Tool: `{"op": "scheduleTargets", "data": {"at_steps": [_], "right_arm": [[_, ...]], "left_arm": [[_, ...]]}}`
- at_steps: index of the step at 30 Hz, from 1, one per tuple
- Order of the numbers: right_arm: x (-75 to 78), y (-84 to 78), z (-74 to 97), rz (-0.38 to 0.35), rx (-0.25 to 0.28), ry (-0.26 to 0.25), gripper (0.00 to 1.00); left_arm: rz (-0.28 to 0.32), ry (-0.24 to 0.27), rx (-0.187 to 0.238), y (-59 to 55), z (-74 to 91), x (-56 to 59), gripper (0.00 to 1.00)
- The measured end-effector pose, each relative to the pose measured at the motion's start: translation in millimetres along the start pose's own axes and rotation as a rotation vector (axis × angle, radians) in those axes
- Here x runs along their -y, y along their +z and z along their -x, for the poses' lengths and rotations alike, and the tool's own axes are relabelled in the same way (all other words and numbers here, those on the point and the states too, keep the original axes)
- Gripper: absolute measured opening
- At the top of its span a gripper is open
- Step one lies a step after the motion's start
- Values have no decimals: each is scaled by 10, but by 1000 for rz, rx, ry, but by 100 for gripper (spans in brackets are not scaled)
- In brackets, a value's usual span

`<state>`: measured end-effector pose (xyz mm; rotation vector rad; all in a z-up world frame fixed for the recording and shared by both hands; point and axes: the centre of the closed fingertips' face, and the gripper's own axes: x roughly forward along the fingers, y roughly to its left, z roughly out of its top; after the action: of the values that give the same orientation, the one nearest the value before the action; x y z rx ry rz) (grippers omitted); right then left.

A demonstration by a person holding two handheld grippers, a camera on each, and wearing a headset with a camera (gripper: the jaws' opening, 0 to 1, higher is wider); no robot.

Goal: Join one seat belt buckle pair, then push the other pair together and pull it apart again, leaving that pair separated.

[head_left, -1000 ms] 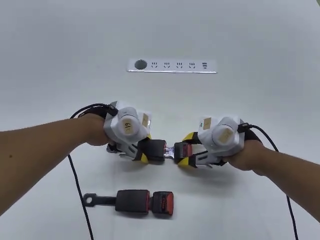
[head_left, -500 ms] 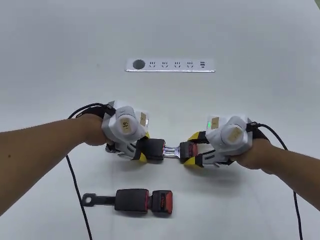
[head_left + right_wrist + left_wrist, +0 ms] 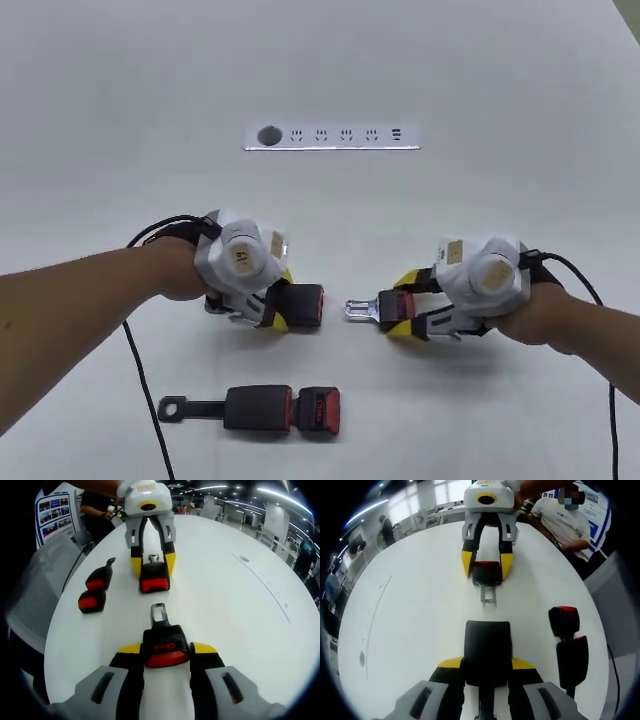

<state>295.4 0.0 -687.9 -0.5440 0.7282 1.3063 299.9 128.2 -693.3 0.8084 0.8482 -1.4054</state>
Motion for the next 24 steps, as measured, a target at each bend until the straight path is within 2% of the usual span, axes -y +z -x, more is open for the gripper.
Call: {"op": "scheduleTargets", "data": {"at_steps": [5,17,24], "right_arm": [[52,-83,49,-6,-2,-8,34],[41,-263,188,-27,-1,-20,35],[66,-360,265,-25,-13,-19,35]], "left_arm": [[0,-1,5,2,-3,4,34],[2,1,7,-14,-13,-4,34],[5,3,10,22,10,18,34]]}}
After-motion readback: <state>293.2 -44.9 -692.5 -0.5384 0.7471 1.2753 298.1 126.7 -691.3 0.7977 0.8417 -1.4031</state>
